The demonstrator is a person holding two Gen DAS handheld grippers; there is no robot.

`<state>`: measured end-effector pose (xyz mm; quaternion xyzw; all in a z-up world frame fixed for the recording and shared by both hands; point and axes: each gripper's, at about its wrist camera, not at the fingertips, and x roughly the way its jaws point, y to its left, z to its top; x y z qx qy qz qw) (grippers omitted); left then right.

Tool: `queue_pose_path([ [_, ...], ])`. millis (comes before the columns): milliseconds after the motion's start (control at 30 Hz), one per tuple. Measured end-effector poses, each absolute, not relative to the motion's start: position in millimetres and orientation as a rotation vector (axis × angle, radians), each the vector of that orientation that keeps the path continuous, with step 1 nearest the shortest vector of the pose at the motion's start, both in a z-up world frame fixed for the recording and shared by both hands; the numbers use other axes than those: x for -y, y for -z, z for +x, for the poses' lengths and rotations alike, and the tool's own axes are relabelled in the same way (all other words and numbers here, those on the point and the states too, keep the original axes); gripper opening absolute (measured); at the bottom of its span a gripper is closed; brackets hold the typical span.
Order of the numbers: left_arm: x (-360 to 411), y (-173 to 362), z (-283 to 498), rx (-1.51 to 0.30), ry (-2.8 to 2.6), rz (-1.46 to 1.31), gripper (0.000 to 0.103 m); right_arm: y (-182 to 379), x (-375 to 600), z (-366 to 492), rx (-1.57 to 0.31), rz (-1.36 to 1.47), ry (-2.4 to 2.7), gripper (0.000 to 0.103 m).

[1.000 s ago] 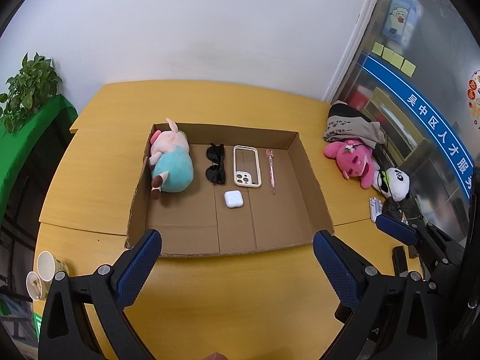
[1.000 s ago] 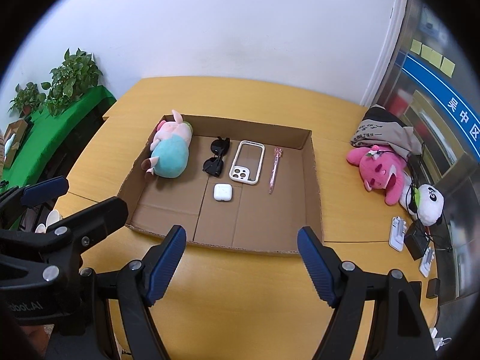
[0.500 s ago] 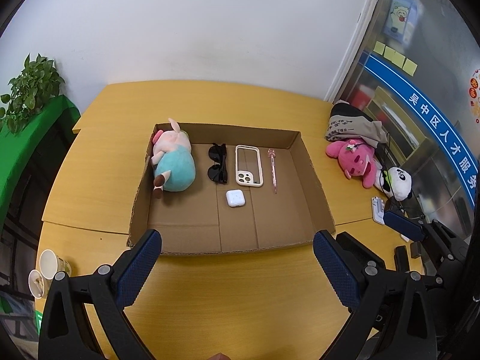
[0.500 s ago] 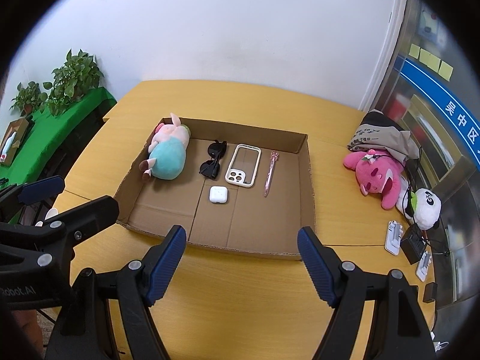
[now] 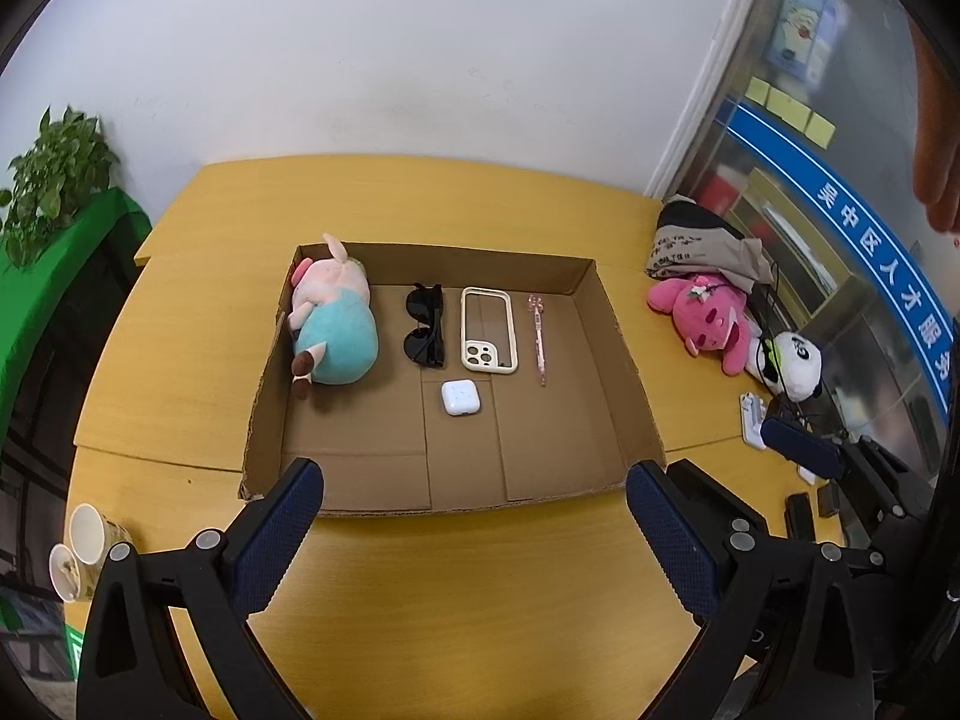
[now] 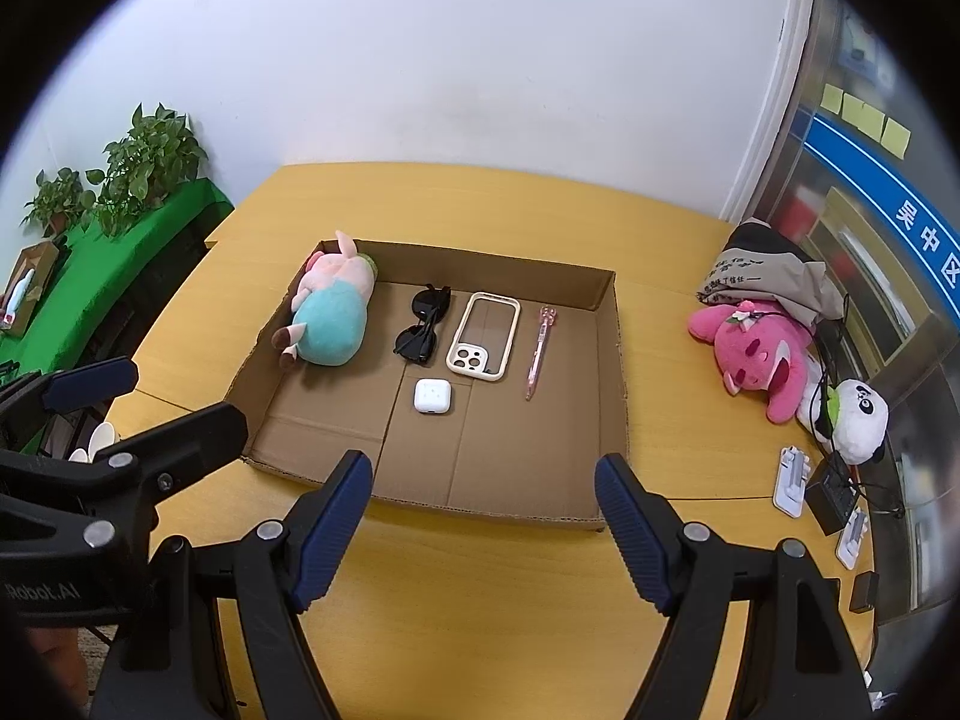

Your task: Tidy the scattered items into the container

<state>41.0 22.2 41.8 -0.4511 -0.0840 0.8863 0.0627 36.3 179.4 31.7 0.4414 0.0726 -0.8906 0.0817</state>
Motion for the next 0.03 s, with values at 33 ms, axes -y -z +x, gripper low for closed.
queue_pose_path([
  [33,-21.2,-40.7,40.3,0.251,-2.687,-1.371,0.102,-31.3,-179.2,35.1,-0.217,1.32,2.66,0.077],
])
